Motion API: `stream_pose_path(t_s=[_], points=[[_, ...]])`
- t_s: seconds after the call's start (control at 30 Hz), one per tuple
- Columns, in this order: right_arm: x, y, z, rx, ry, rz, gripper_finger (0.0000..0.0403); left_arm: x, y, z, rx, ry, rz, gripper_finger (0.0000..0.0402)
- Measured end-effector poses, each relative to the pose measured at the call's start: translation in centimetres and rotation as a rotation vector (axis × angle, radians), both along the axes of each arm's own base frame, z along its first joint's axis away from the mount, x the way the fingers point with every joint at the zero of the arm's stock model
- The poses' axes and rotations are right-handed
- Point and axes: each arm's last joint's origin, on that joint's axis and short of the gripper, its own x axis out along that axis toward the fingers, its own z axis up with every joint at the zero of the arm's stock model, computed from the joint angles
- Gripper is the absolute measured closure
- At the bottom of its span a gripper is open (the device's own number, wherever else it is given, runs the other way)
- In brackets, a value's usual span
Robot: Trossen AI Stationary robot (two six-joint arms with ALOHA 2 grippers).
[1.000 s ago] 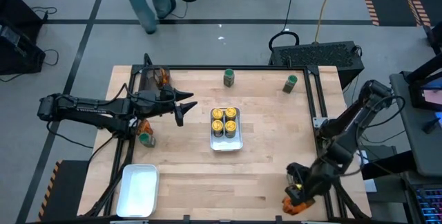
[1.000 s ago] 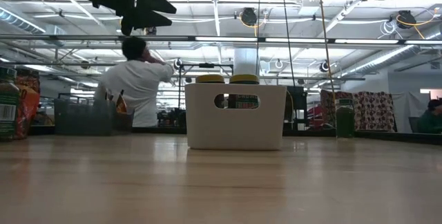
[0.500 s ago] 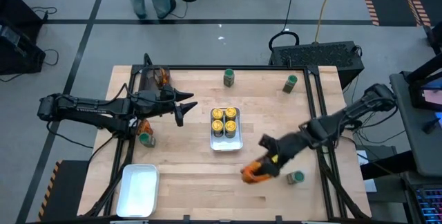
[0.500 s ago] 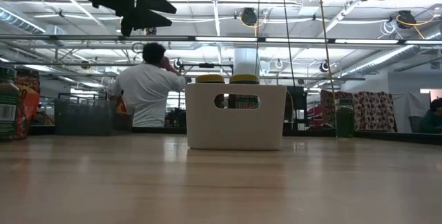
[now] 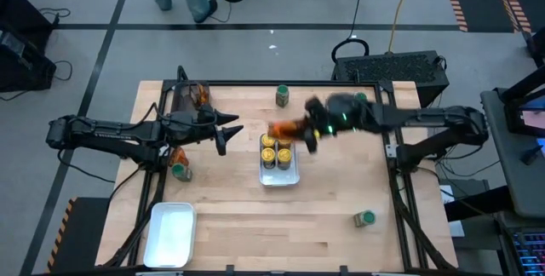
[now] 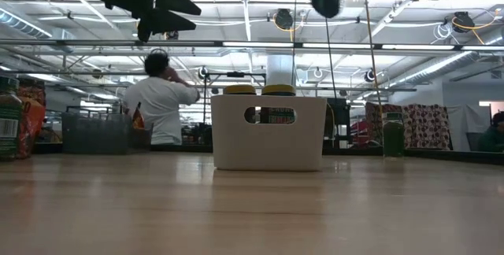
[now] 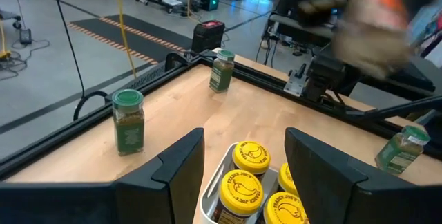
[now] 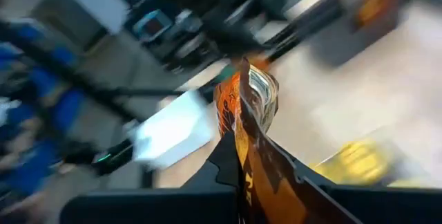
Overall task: Sort spices by type
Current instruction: Put the right brown spice pouch into the black transparent bin
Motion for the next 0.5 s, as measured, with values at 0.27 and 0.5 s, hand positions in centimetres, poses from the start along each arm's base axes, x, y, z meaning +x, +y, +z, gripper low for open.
stream_pose_path(t_s=[0.27,0.5], points=[[4.0,-7.8,3.5,-0.226,0.179,-0.088,0.0399,0.0,0.0,0.0,-0.054,-0.016,0.011,0.0197],[8.7,-14.0,2.5,-0.267,0.315,-0.072,0.0399,-0.1,0.0,-0.5,-0.074,0.023,0.017,0.0197]])
